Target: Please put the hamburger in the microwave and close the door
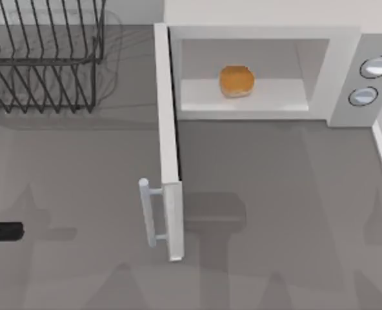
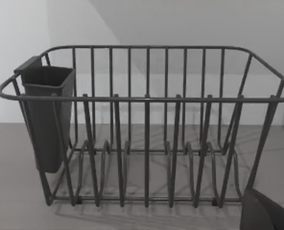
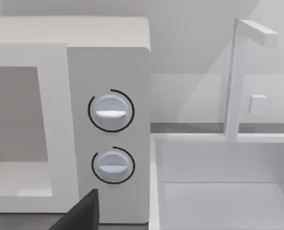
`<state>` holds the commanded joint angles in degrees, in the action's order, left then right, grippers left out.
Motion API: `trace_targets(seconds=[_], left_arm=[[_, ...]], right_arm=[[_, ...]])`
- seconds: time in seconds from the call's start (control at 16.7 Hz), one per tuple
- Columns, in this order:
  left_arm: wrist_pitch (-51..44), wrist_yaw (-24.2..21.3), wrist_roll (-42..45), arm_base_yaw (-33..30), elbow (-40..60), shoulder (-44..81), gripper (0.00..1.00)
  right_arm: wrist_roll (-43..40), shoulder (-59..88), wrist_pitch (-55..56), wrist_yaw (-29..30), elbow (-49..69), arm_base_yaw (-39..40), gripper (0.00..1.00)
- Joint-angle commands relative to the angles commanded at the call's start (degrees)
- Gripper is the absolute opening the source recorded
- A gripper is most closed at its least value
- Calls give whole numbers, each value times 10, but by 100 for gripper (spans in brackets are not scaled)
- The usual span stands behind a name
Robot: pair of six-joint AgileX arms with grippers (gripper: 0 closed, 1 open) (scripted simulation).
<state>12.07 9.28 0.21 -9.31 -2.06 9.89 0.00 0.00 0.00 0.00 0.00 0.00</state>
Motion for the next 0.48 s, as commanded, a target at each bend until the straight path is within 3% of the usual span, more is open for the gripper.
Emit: trace_targets(seconds=[0.24, 0.48], left_arm=[[78, 61, 0, -60, -12, 63, 0], [88, 70, 1, -70, -15, 74, 0]], right_arm=[[0, 0, 0, 0, 0, 0, 100], [0, 0, 0, 0, 0, 0, 100]])
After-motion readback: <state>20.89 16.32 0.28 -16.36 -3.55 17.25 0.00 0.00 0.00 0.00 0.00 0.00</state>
